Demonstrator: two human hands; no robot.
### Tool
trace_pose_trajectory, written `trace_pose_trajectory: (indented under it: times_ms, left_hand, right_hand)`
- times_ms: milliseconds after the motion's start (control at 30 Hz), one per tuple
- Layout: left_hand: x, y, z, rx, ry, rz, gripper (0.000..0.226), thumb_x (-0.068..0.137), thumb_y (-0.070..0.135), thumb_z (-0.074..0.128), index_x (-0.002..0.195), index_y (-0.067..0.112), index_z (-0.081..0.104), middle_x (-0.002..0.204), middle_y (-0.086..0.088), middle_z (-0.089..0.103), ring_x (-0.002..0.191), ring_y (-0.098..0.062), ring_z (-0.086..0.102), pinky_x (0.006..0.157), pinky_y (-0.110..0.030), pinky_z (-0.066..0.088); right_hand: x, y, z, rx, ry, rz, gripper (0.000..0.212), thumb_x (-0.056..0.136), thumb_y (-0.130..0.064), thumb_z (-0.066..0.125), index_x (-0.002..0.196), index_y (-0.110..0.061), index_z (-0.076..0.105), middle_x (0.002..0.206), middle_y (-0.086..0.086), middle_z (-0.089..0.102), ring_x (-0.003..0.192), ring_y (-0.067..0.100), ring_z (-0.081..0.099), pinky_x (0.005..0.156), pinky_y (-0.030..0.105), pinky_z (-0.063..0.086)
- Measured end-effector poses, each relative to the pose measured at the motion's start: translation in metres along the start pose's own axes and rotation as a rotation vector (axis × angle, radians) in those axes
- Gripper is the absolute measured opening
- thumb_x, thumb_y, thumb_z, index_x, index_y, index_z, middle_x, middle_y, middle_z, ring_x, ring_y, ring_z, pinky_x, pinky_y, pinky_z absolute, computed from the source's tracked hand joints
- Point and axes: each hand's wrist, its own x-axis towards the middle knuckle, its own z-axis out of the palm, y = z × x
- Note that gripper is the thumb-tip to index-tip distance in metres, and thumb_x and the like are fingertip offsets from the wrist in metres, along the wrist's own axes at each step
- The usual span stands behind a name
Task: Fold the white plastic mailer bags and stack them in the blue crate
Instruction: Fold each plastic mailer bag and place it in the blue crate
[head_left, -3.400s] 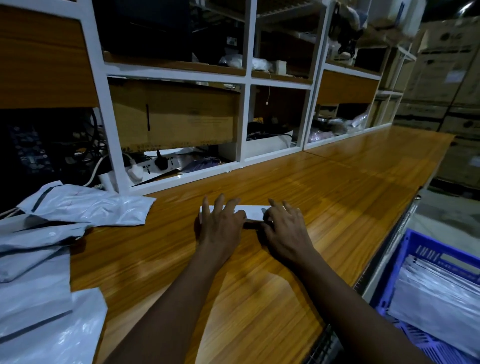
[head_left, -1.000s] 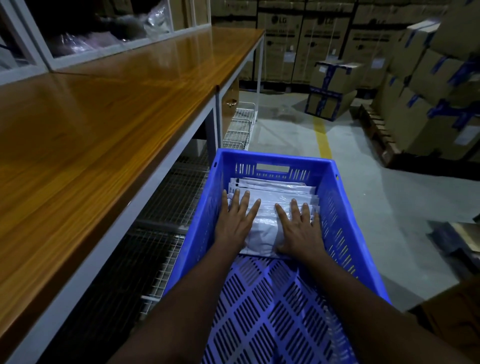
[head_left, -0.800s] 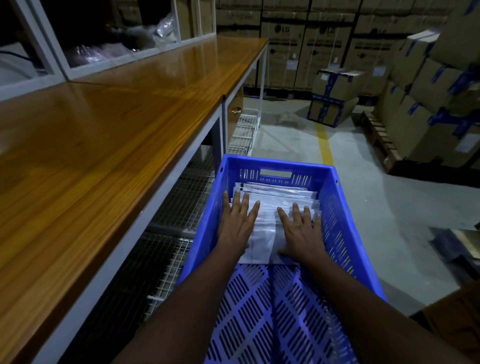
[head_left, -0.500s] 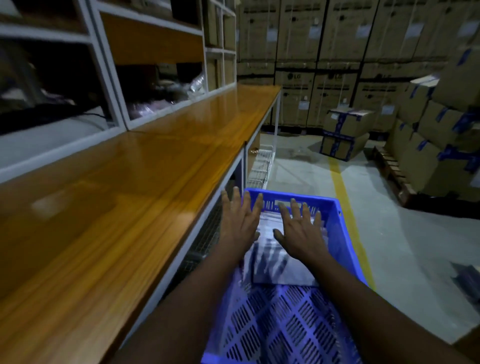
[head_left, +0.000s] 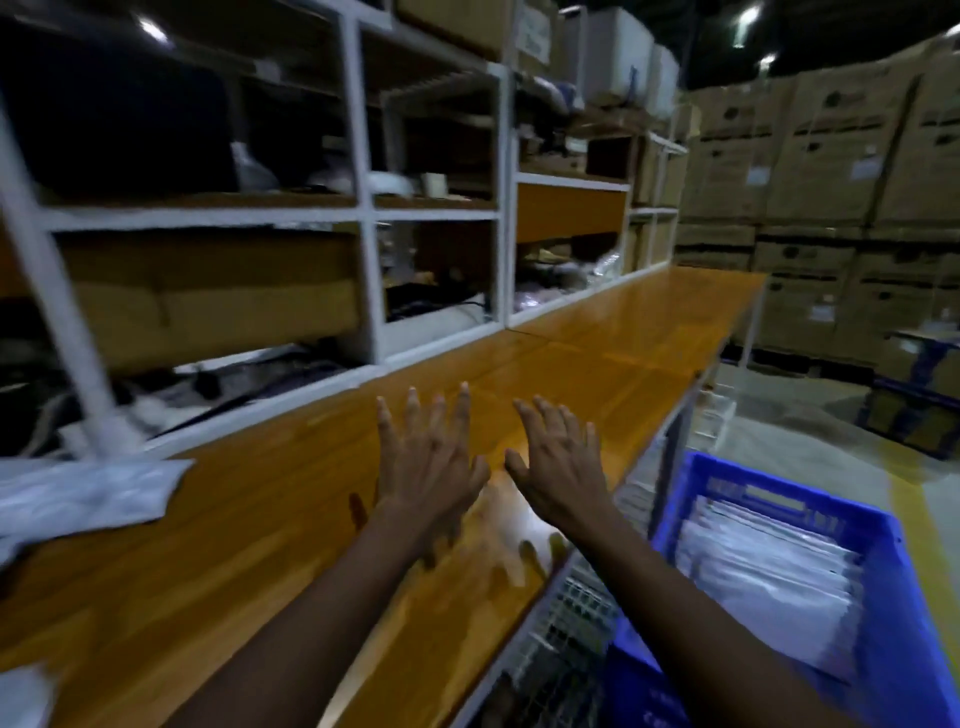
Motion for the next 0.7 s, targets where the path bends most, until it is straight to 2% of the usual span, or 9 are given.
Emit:
trace_pose_trajectory:
  times_ms: [67,200,233,333,400,467,567,633,700]
  left_hand:
    - [-0.026,-0.052,-0.006,0.055,-0.022,-0.088,0.084,0.096,0.061,0.031,0.157,0.019,-0.007,0.163,-0.01,0.017,0.148,-0.039,0.011,0.113,-0.066,0.002]
    - [-0.075,-0.143,-0.011,0.149,-0.069,-0.204,0.08,0.093,0.06,0.024,0.158,0.019,0.003,0.162,-0.01,0.019,0.148,-0.037,0.016,0.114,-0.064,0.007]
    - [-0.086,-0.16,-0.012,0.159,-0.083,-0.235,0.08,0.091,0.059,0.024,0.158,0.019,0.009,0.161,-0.01,0.023,0.147,-0.036,0.018,0.114,-0.063,0.009]
    - [-0.115,-0.205,-0.005,0.201,-0.162,-0.321,0.075,0.091,0.057,0.03,0.156,0.02,0.021,0.161,-0.012,0.022,0.147,-0.038,0.017,0.114,-0.065,0.009]
    - [-0.122,-0.224,0.003,0.209,-0.226,-0.375,0.071,0.091,0.055,0.037,0.154,0.023,0.026,0.16,-0.012,0.022,0.145,-0.039,0.019,0.114,-0.064,0.011]
    - [-0.125,-0.243,0.012,0.239,-0.272,-0.421,0.069,0.086,0.054,0.045,0.147,0.024,0.036,0.151,-0.011,0.034,0.135,-0.038,0.033,0.109,-0.059,0.024]
    - [-0.123,-0.264,0.031,0.27,-0.3,-0.434,0.059,0.086,0.048,0.043,0.137,0.019,0.043,0.135,-0.012,0.046,0.118,-0.035,0.046,0.097,-0.048,0.035]
    - [-0.116,-0.272,0.044,0.258,-0.297,-0.449,0.055,0.092,0.045,0.035,0.138,0.016,0.042,0.137,-0.016,0.044,0.121,-0.037,0.044,0.1,-0.051,0.034]
    - [-0.105,-0.275,0.053,0.225,-0.326,-0.487,0.062,0.097,0.048,0.034,0.15,0.017,0.031,0.153,-0.023,0.029,0.137,-0.045,0.03,0.109,-0.062,0.023]
  right_hand:
    - [-0.002,-0.052,0.014,0.04,-0.047,-0.086,0.066,0.093,-0.055,0.037,0.152,-0.027,0.029,0.159,0.007,0.031,0.144,0.034,0.029,0.113,0.059,0.024]
    - [-0.012,-0.15,0.037,0.078,-0.012,-0.306,0.05,0.088,-0.049,0.042,0.127,-0.023,0.059,0.141,0.011,0.053,0.124,0.038,0.054,0.095,0.059,0.046]
    - [-0.013,-0.171,0.046,0.088,-0.063,-0.334,0.054,0.087,-0.052,0.039,0.127,-0.023,0.059,0.143,0.01,0.051,0.124,0.037,0.052,0.094,0.056,0.046]
    - [-0.015,-0.225,0.086,0.029,-0.17,-0.427,0.065,0.09,-0.058,0.027,0.143,-0.026,0.044,0.156,0.007,0.036,0.136,0.033,0.036,0.103,0.049,0.033]
    - [-0.013,-0.244,0.1,0.143,-0.171,-0.409,0.054,0.096,-0.052,0.035,0.141,-0.024,0.046,0.149,0.008,0.046,0.131,0.033,0.045,0.102,0.05,0.038]
    - [-0.007,-0.262,0.11,0.227,-0.136,-0.411,0.049,0.096,-0.047,0.046,0.137,-0.021,0.051,0.142,0.009,0.053,0.124,0.034,0.051,0.099,0.051,0.042]
    - [0.011,-0.274,0.12,0.222,-0.14,-0.398,0.05,0.095,-0.047,0.047,0.139,-0.024,0.048,0.146,0.006,0.049,0.129,0.029,0.046,0.104,0.047,0.038]
    - [0.023,-0.274,0.127,0.252,-0.147,-0.364,0.048,0.099,-0.047,0.042,0.142,-0.026,0.045,0.15,0.004,0.044,0.134,0.026,0.041,0.108,0.046,0.034]
    - [0.033,-0.271,0.132,0.272,-0.155,-0.344,0.048,0.101,-0.047,0.039,0.144,-0.026,0.043,0.153,0.003,0.04,0.138,0.026,0.036,0.111,0.045,0.03]
